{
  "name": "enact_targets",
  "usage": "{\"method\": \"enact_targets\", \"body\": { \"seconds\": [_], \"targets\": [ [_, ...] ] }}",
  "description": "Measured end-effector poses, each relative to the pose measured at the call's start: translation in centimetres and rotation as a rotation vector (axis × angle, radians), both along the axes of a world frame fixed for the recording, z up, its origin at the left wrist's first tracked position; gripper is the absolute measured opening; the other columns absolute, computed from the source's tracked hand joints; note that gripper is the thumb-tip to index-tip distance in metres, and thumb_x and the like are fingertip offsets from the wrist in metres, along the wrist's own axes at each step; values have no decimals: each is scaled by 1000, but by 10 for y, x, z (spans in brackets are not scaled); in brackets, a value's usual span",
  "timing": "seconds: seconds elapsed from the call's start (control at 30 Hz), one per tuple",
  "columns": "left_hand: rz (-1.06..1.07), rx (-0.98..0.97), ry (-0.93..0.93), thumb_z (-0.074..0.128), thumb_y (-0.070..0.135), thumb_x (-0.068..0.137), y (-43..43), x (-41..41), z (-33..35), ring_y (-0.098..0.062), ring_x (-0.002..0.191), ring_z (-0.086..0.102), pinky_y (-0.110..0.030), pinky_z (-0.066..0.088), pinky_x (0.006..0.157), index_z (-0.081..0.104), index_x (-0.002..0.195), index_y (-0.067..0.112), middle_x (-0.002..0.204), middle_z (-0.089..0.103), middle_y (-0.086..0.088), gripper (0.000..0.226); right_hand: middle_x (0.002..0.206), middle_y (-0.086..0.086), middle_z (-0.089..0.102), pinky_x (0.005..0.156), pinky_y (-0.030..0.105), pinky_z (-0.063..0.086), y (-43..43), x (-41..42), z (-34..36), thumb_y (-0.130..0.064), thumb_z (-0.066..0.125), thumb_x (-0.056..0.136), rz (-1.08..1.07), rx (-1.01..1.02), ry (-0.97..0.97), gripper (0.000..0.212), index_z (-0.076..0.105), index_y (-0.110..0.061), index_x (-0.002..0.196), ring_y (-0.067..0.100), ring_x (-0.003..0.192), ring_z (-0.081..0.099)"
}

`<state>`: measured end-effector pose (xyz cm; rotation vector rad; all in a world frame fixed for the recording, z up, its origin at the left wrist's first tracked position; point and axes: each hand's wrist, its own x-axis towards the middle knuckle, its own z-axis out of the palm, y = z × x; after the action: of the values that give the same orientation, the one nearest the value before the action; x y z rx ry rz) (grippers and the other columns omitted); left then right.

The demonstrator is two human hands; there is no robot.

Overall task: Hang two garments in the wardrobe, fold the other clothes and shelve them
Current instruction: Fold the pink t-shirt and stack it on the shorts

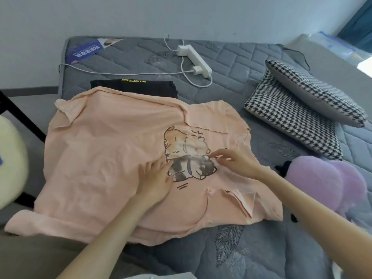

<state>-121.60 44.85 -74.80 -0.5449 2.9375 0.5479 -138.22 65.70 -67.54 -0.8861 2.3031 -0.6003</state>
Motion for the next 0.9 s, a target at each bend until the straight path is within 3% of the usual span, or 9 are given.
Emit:
{"method": "enact_targets", "body": {
  "seconds": [0.07,0.2,0.33,0.4,0.47,0.57,0.67,0.8,0.9],
  "targets": [
    [-43,149,29,44,39,94,21,-3,12,-25,129,30,-37,28,103,45,137,33,147,35,3,44,128,-12,57,103,22,37,31,16,7,1,44,92,76,103,43,44,59,-26,123,8,123,49],
    [-93,352,-100,47,46,92,69,-4,23,-30,128,34,-37,35,102,50,131,21,131,45,-9,47,138,-20,44,109,22,29,92,38,15,11,41,72,151,251,57,78,46,-36,134,0,130,36],
    [-13,329,-101,52,60,81,102,4,21,-28,120,44,-37,39,96,52,117,15,125,52,-6,57,121,-12,56,91,25,45,120,61,2,-1,54,78,-7,132,80,58,52,-32,127,9,104,55],
    [-17,286,-115,52,66,77,110,10,17,-26,118,43,-37,38,94,56,104,21,120,54,-3,53,94,-17,61,72,18,42,119,70,-10,-4,56,85,-136,-18,138,34,65,-25,110,0,77,53],
    [-58,255,-134,53,66,77,112,16,12,-26,115,43,-36,35,92,53,85,25,110,51,-1,42,70,-16,55,61,18,34,115,71,-21,-4,52,88,-257,-183,239,17,69,-6,83,0,60,43],
    [-61,272,-86,58,54,81,114,22,7,-25,110,45,-33,31,85,44,73,27,92,42,4,32,69,5,51,61,27,33,108,64,-29,-10,52,95,-532,-324,252,31,57,12,74,15,69,44],
    [3,319,11,63,47,80,115,28,7,-23,100,50,-29,30,74,38,61,24,77,41,10,39,75,14,59,65,33,41,111,56,-35,-22,53,96,-723,-234,172,33,61,6,80,26,74,53],
    [21,315,54,64,47,80,116,36,7,-19,90,56,-26,30,67,38,55,25,69,48,9,42,70,6,59,53,29,34,111,52,-40,-28,55,92,-632,-108,274,30,56,-4,74,14,63,48],
    [54,305,84,59,48,84,118,37,6,-21,87,58,-26,32,66,39,53,21,67,54,5,46,58,-5,45,50,30,31,109,56,-45,-38,55,87,-619,-42,349,37,41,-15,61,11,53,41]
  ]
}}
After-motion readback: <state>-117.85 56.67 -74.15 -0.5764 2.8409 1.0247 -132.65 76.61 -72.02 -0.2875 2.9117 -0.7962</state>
